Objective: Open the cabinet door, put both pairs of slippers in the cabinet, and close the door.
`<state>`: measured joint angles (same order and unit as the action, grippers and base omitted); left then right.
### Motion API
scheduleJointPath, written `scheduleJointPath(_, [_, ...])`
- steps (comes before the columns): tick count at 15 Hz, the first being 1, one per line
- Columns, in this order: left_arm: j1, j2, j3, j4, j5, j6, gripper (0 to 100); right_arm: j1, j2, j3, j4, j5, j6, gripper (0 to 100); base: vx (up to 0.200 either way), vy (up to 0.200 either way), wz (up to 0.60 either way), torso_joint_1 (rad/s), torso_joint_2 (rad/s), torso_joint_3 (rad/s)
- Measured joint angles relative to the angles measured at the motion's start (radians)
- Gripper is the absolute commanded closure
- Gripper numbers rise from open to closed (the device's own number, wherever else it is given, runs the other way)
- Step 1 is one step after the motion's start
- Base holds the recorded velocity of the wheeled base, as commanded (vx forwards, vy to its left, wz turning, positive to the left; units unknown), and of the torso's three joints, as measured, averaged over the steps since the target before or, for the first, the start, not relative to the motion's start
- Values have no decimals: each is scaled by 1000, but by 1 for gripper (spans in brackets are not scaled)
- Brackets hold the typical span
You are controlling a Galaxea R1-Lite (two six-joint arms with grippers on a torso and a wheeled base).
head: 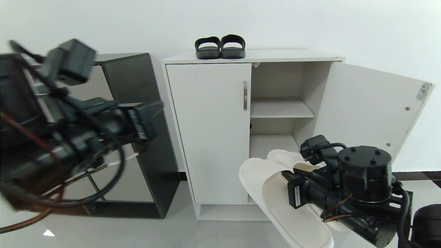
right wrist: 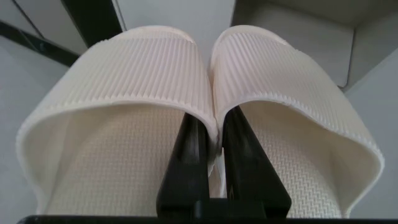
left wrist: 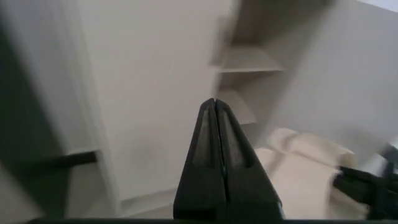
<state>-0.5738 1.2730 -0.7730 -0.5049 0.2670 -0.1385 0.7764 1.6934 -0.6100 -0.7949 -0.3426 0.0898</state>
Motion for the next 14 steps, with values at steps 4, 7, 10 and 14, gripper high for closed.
scheduleJointPath(4, [257, -445, 246, 169, 126, 89, 100, -44, 35, -36, -1, -14, -4, 100, 0, 0, 0, 0, 0, 0])
scheduleJointPath(7, [416, -823, 488, 266, 124, 142, 100, -49, 50, -39, 1, -13, -5, 100, 0, 0, 0, 0, 0, 0])
scheduleJointPath(10, [527, -1123, 714, 417, -163, 150, 100, -48, 59, -33, 0, -9, -6, 100, 0, 0, 0, 0, 0, 0])
scheduleJointPath(14, [568, -1246, 768, 503, -260, 121, 100, -43, 68, -32, -3, -9, -4, 100, 0, 0, 0, 0, 0, 0])
